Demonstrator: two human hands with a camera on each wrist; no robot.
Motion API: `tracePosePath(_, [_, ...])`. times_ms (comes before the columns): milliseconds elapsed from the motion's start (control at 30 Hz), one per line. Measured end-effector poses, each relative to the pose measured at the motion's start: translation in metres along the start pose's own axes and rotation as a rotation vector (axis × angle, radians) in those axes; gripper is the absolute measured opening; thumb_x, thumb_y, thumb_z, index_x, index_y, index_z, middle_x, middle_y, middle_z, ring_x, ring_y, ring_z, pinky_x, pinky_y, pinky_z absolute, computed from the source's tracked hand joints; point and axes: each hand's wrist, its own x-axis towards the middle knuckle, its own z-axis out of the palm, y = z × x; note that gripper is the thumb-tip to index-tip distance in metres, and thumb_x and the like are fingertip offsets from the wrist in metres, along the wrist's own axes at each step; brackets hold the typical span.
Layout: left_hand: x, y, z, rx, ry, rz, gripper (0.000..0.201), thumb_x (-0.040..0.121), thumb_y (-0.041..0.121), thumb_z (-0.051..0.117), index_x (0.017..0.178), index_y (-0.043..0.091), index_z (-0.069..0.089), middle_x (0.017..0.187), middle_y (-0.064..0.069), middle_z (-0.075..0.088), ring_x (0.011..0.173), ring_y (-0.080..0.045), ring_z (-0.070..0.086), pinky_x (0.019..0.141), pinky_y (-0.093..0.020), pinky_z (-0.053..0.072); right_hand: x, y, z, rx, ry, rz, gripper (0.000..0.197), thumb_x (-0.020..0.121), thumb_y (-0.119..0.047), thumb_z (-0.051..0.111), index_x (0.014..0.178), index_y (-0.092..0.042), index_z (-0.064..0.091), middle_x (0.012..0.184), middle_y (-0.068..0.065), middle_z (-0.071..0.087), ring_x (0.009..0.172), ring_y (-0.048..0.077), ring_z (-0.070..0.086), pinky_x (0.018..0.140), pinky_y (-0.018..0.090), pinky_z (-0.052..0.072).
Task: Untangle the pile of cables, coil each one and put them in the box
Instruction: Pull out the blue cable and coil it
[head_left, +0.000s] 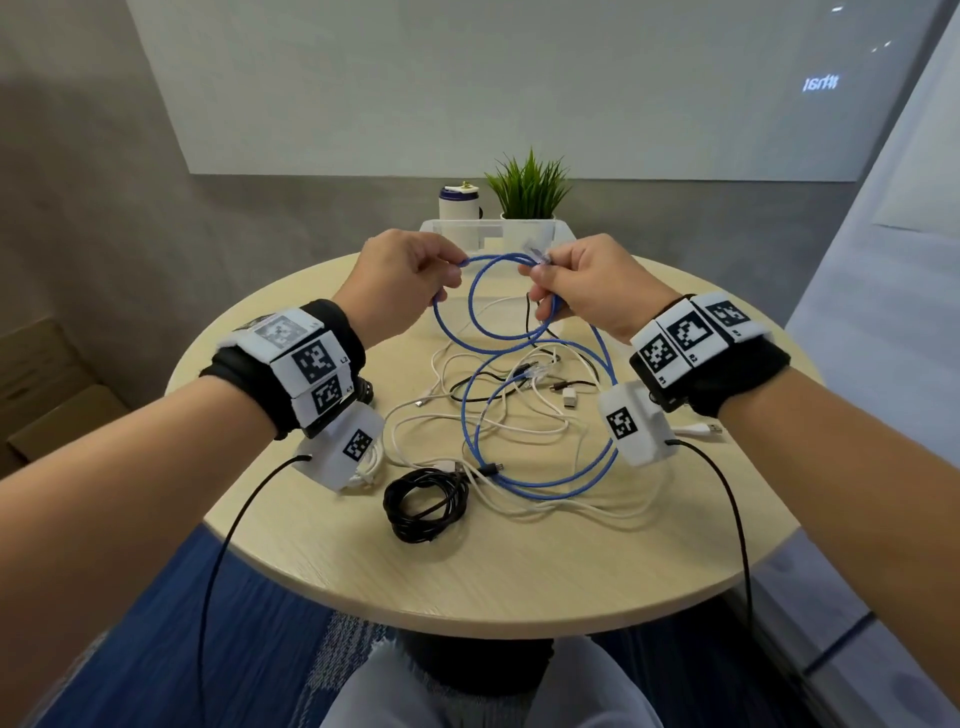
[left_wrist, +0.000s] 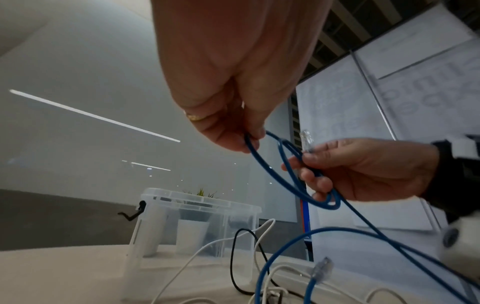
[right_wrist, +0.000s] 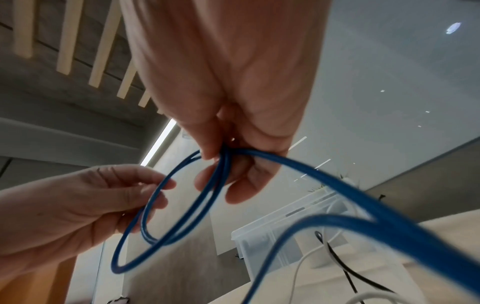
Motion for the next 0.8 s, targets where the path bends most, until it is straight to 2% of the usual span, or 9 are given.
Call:
tracePosePath(100, [-0.002,0.006,0.004,0.099,-0.032,0.101,0.02,0.093,0.006,0.053,0.102,0.014,0.07,0.081,0.001,0.066,0.063,-0.005,0.055,0.065,-0.012,0.047,0.001,-0.007,0.003,-0.067,-0.069,-0.024,0.019,0.099,-0.011,0.048,0.088,-0.009,0.064,0.077,0.006,0.063,0.057,0.009,0.061,0.07,0.03,0.056])
tracePosePath(200, [-0.003,0.01,0.005,0.12,-0.047,0.135,0.023,0.095,0.008,0.051,0.107,0.014,0.069,0.087,0.001,0.068,0.072,-0.009,0.056,0.074,-0.018,0.047,0.003,-0.009,0.003,-0.038,-0.109,-0.013,0.025,0.097,-0.01,0.05,0.076,-0.014,0.063,0.094,0.018,0.067,0.053,0.007,0.062,0.074,0.035,0.058])
tracePosePath(367, [-0.004,0.011,0.006,-0.012,-0.016,0.005,0.02,0.092,0.027,0.059,0.092,0.011,0.07,0.081,-0.009,0.069,0.066,-0.012,0.062,0.067,-0.026,0.056,0.007,-0.008,-0.002,0.29,0.058,0.018,0.02,0.096,0.001,0.047,0.084,-0.004,0.062,0.07,0.009,0.054,0.049,0.011,0.057,0.068,0.034,0.059])
tracePosePath(433, [-0.004,0.012,0.007,-0.033,-0.025,-0.048,0.015,0.089,0.023,0.064,0.094,0.011,0.07,0.076,-0.006,0.068,0.061,-0.011,0.062,0.066,-0.023,0.058,0.007,-0.009,-0.004,0.35,0.071,0.014,0.02,0.097,0.001,0.046,0.086,-0.002,0.062,0.069,0.008,0.054,0.053,0.012,0.056,0.071,0.036,0.058])
tracePosePath(500, [-0.003,0.013,0.007,0.009,-0.049,-0.05,0.014,0.092,0.014,0.059,0.098,0.007,0.069,0.077,-0.007,0.067,0.06,-0.01,0.062,0.069,-0.018,0.056,0.006,-0.011,-0.004,0.356,0.061,0.011,0.021,0.097,0.0,0.046,0.085,-0.003,0.063,0.071,0.009,0.055,0.055,0.013,0.056,0.071,0.033,0.058])
tracePosePath(567, [-0.002,0.013,0.006,0.083,-0.067,-0.013,0.017,0.095,0.007,0.05,0.095,0.007,0.067,0.074,-0.004,0.063,0.061,-0.007,0.058,0.062,-0.005,0.048,0.005,-0.01,-0.005,0.31,0.051,0.014,0.023,0.097,0.0,0.046,0.081,-0.005,0.062,0.082,0.014,0.058,0.054,0.012,0.058,0.069,0.03,0.058])
tracePosePath(633, [-0.002,0.015,0.003,0.13,-0.056,0.022,0.021,0.096,0.004,0.045,0.093,0.01,0.064,0.071,0.0,0.058,0.06,-0.005,0.053,0.056,0.0,0.04,0.004,-0.009,-0.006,0.236,0.032,0.019,0.024,0.097,0.0,0.047,0.079,-0.007,0.062,0.095,0.018,0.059,0.056,0.012,0.059,0.071,0.031,0.058])
tracePosePath(733, [-0.001,0.015,0.004,0.199,-0.06,0.099,0.024,0.097,0.003,0.041,0.095,0.009,0.064,0.075,-0.001,0.054,0.061,-0.006,0.048,0.057,-0.001,0.037,0.002,-0.01,-0.007,0.125,-0.022,0.009,0.023,0.096,-0.002,0.048,0.081,-0.01,0.063,0.103,0.024,0.062,0.061,0.014,0.061,0.077,0.035,0.059])
tracePosePath(800, [-0.002,0.015,0.005,0.26,-0.087,0.159,0.026,0.097,0.002,0.039,0.098,0.003,0.064,0.08,-0.004,0.055,0.064,-0.011,0.047,0.062,-0.008,0.041,0.002,-0.011,-0.007,0.074,-0.058,0.004,0.023,0.096,-0.004,0.049,0.079,-0.013,0.063,0.111,0.026,0.063,0.063,0.015,0.063,0.081,0.039,0.058])
